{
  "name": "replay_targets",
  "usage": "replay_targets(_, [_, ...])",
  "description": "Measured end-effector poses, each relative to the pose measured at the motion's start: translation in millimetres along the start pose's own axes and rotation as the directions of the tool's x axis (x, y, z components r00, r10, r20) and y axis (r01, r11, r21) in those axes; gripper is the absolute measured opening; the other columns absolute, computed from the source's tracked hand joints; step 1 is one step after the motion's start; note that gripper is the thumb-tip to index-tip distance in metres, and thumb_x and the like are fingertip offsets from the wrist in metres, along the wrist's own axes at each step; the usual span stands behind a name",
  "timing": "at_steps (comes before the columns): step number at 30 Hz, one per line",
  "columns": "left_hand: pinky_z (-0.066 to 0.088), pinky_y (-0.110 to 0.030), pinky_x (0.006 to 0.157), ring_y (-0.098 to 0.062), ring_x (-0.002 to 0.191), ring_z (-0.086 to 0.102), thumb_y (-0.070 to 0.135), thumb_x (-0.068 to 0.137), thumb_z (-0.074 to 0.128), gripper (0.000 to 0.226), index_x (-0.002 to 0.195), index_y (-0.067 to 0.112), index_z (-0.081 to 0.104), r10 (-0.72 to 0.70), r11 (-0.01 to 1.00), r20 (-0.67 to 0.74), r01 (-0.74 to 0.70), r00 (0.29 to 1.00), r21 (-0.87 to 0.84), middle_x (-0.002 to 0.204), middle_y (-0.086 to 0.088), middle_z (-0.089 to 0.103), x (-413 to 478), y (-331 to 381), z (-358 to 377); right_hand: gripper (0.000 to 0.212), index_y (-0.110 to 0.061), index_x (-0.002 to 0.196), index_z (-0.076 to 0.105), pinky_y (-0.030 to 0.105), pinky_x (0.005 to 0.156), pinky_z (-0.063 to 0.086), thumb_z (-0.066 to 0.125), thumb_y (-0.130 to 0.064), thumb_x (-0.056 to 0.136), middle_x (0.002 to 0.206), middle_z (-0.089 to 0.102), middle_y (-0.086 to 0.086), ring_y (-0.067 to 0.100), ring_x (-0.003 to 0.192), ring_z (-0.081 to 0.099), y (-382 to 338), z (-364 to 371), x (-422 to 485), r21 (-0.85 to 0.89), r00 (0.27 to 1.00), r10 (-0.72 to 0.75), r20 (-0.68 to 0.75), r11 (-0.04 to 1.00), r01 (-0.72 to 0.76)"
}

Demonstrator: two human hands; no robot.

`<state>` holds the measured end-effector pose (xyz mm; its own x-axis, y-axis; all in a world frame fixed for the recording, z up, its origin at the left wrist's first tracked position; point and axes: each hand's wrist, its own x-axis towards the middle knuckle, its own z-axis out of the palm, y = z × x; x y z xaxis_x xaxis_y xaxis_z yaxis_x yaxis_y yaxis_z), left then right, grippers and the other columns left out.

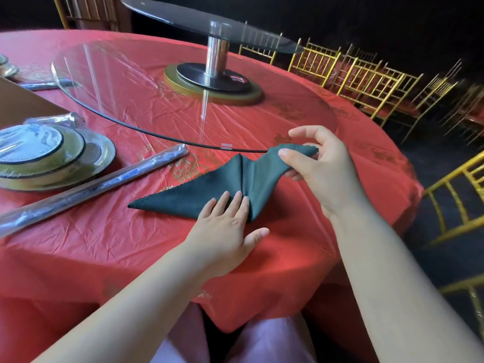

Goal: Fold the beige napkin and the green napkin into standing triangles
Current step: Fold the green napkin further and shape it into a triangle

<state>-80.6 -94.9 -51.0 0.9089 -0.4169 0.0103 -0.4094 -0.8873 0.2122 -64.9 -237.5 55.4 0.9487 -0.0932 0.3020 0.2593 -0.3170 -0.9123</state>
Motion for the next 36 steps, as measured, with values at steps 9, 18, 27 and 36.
replay_targets(9, [0.009, -0.039, 0.116, -0.022, 0.144, 0.006, 0.073, 0.083, 0.016, 0.085, 0.147, 0.017, 0.015, 0.048, 0.994, -0.058, -0.053, 0.997, -0.091, 0.155, 0.002, 0.018, 8.4, -11.2, 5.2, 0.026, -0.013, 0.102, 0.057, 0.036, 0.065, 0.054, 0.067, -0.006, 0.079, 0.064, 0.057, -0.002, 0.005, 0.050, 0.057, -11.9, 44.7, 4.9, -0.156, 0.981, -0.166, 0.102, 0.971, 0.180])
replay_targets(18, [0.039, -0.026, 0.101, -0.009, 0.125, 0.046, 0.061, 0.047, 0.079, 0.103, 0.133, 0.023, 0.038, -0.163, 0.171, -0.196, -0.168, 0.967, -0.971, 0.133, 0.007, 0.051, 0.8, -56.6, -17.0, 0.030, -0.011, 0.106, 0.058, 0.020, 0.053, 0.050, 0.069, -0.006, 0.078, 0.065, 0.060, 0.000, 0.005, 0.046, 0.058, -18.7, 72.7, 16.5, -0.147, 0.970, -0.102, 0.221, 0.980, 0.137])
replay_targets(27, [0.041, -0.024, 0.069, -0.008, 0.072, 0.057, 0.027, 0.081, 0.058, 0.011, 0.085, 0.021, 0.066, -0.513, 0.495, -0.268, 0.026, 0.816, -0.868, 0.084, 0.005, 0.067, -38.5, -100.0, -59.8, 0.030, -0.019, 0.105, 0.055, 0.028, 0.066, 0.042, 0.062, -0.016, 0.076, 0.076, 0.058, -0.003, 0.023, 0.076, 0.059, -6.7, 120.1, 8.5, -0.443, 0.956, -0.244, 0.164, 0.848, 0.292])
replay_targets(36, [0.032, -0.023, 0.059, 0.004, 0.058, 0.046, 0.026, 0.078, 0.069, 0.009, 0.086, 0.023, 0.070, -0.445, 0.828, -0.318, 0.248, 0.837, -0.504, 0.070, 0.013, 0.060, -48.0, -116.4, -37.3, 0.031, -0.019, 0.116, 0.045, 0.039, 0.072, 0.049, 0.052, -0.021, 0.086, 0.097, 0.066, 0.007, 0.033, 0.092, 0.061, 12.2, 158.4, -16.9, -0.576, 0.897, -0.244, 0.369, 0.697, 0.427])
